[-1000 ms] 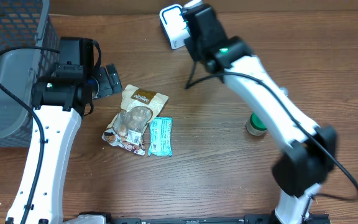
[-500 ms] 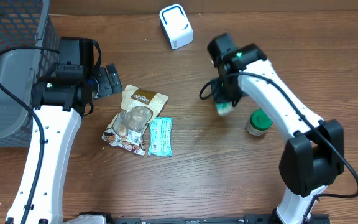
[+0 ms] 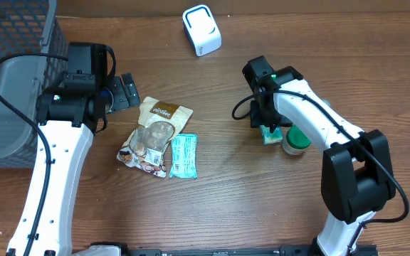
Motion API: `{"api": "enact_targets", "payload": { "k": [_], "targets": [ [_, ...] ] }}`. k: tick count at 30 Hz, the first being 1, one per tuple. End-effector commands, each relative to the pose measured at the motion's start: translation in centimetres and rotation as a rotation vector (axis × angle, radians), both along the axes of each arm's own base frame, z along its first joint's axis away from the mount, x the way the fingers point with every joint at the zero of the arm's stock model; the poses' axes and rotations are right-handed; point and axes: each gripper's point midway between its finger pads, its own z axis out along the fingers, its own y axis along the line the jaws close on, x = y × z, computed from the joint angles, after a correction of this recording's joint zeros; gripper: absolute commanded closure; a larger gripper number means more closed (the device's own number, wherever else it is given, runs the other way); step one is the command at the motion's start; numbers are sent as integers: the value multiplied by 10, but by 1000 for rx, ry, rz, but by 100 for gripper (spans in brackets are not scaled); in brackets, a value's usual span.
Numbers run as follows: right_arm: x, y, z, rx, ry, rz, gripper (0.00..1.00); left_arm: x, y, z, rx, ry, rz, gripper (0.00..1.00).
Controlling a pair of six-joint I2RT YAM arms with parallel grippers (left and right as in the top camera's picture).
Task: Scan the item barcode
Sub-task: 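Bring the Kleenex pack back and lower it onto the table centre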
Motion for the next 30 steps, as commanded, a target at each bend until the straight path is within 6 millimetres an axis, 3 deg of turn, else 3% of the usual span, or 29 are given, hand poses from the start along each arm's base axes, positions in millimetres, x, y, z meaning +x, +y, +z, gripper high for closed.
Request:
{"api": "enact_targets", "payload": {
  "k": [1,10,21,27,30],
  "targets": [
    [-6,25,-5,139,25,-22,39,2,0,6,-2,-17,-1,0],
    [-23,121,7,608,123,71,39,2,0,6,-2,-17,-1,0],
    [-47,174,-8,693,106,222,40,2,0,6,-2,-17,-1,0],
    [-38,205,-5,684,-25,324,61,2,0,6,-2,-17,-1,0],
    [-43,223,-1,707,-48,373,82,2,0,6,-2,-17,-1,0]
  ]
}}
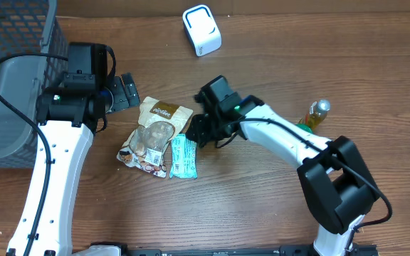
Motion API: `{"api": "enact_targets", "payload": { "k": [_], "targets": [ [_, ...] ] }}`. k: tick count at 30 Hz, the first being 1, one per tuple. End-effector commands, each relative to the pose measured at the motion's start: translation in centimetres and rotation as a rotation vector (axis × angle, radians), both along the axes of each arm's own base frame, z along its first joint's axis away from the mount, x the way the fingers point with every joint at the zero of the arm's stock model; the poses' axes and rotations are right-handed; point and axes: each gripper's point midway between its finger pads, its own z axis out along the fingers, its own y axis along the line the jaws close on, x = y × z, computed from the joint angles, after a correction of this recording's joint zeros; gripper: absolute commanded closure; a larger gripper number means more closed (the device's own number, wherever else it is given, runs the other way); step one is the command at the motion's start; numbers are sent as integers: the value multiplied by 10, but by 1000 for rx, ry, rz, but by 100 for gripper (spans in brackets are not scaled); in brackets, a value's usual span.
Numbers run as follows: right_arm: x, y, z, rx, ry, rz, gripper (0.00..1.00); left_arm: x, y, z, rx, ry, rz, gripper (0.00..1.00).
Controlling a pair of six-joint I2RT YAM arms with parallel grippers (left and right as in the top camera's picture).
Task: Scan the item barcode
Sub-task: 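Bring the Kleenex pack back and lower it onto the table centre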
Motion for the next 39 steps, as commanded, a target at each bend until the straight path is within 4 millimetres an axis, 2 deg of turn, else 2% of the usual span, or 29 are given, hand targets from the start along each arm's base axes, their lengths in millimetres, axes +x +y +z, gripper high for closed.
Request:
{"api": "enact_targets", "payload": {
  "k": [1,2,9,14,17,21,27,29,33,39],
  "targets": [
    [-9,13,0,0,-30,30,92,2,-1,6,-2,-17,-2,0],
    [-10,18,1,3,-39,34,96,2,-1,6,-2,-17,-2,0],
    [-13,33,-13,-46,-98,16,96,2,-1,6,-2,-17,-2,0],
    [-23,42,-34,-61,-86,45,96,2,-1,6,-2,-17,-2,0],
    [-23,34,-48,-111,-73,30,96,2,-1,6,-2,-17,-2,0],
    [-16,6,-54,-210,-38,-84,96,2,0,6,-2,-17,-2,0],
    [-8,-35,-41,-272,9,-171,96,2,-1,6,-2,-17,-2,0],
    [-9,-42,-37,-282,24,-185,96,2,-1,6,-2,-17,-2,0],
    [-8,-42,-25,-265,15,-199,96,2,-1,6,-2,-17,-2,0],
    [-13,-46,15,-231,-21,-204,96,2,-1,6,-2,-17,-2,0]
  ]
}}
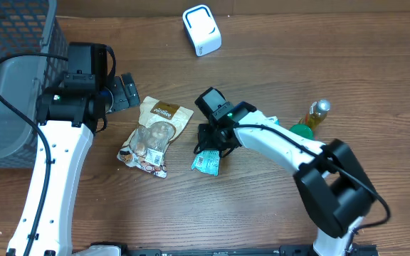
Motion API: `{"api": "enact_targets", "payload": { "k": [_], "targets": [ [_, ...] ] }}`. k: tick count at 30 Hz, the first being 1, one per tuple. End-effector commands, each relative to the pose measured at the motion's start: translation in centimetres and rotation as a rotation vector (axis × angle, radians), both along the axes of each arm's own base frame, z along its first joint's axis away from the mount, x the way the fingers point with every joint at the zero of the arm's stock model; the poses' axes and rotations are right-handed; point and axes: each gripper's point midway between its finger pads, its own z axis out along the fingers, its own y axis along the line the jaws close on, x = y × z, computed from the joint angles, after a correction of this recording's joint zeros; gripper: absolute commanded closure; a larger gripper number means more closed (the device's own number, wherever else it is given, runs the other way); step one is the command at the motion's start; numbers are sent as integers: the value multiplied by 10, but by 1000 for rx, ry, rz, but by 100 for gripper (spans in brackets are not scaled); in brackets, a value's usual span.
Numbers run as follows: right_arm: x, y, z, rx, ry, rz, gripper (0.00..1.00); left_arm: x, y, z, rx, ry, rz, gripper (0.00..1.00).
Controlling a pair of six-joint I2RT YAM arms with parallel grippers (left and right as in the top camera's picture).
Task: Scan the item barcode
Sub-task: 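Bring the Kleenex pack back and lower it onto the table centre, then move the left gripper from the basket toward the Kleenex pack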
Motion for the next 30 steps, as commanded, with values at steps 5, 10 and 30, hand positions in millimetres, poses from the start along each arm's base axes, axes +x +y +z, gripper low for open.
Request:
{"api": "enact_targets", "payload": {
  "k": [5,10,30],
  "targets": [
    [-11,-3,36,44,-12,-36,96,2,0,6,-2,-17,-2,0],
    [-33,-7,16,8,48,-51,96,2,0,6,-2,-17,-2,0],
    [-65,37,-8,206,51,45,91,2,0,6,-2,-17,-1,0]
  ]
}}
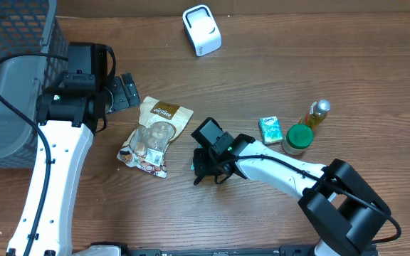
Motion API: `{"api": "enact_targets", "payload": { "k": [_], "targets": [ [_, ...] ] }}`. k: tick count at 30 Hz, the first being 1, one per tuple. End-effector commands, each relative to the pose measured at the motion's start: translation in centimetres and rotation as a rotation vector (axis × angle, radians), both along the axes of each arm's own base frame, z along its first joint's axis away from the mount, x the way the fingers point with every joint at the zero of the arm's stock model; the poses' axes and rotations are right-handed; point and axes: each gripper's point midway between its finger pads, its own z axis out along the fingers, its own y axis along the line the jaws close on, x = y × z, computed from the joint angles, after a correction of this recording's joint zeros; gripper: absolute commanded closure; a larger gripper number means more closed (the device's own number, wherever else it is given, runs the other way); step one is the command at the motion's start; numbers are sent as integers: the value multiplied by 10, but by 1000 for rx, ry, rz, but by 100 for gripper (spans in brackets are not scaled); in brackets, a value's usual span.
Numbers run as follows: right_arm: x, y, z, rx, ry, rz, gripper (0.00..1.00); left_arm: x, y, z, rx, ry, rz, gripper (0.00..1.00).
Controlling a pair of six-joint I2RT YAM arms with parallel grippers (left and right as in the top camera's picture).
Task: Scan the item barcode
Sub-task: 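Move the left gripper from the basket toward the Kleenex pack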
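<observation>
The white barcode scanner (201, 30) stands at the far edge of the table. My right gripper (206, 173) points down at the table's middle, right of the snack bag (154, 135). It is shut on the teal packet (193, 168), of which only a sliver shows at the gripper's left edge; the wrist hides everything else. My left gripper (123, 92) hangs open above and left of the snack bag, holding nothing.
A dark mesh basket (6, 50) fills the left edge. A small green box (270, 130), a green-lidded jar (297, 139) and an oil bottle (317, 112) stand together at the right.
My right gripper has moved a little down and toward the front edge. The teal packet, then showing below the gripper, is now almost wholly hidden under it. The left arm has not moved.
My right gripper was at the green box and jar on the right. Then it reached left beside the teal packet lying next to the snack bag. After that the packet lay under the gripper, away from the bag. Now the gripper covers it nearer the front.
</observation>
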Motion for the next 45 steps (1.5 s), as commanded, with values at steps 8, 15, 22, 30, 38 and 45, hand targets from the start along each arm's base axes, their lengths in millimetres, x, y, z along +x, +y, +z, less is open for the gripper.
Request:
{"api": "enact_targets", "payload": {
  "k": [8,15,22,30,38,45],
  "targets": [
    [16,7,55,181,-29,53,90,2,0,6,-2,-17,-1,0],
    [45,-39,53,-1,-149,-80,91,2,0,6,-2,-17,-1,0],
    [57,-73,45,-174,-226,-148,86,2,0,6,-2,-17,-1,0],
    [50,-80,39,-191,-187,-201,67,16,-10,15,-58,-86,-13,0],
    [51,-77,39,-179,-189,-201,0,-6,-72,-16,-289,70,-280,80],
    [47,-73,39,-147,-152,-215,49,-35,-109,-80,-357,305,-355,82]
  ]
}}
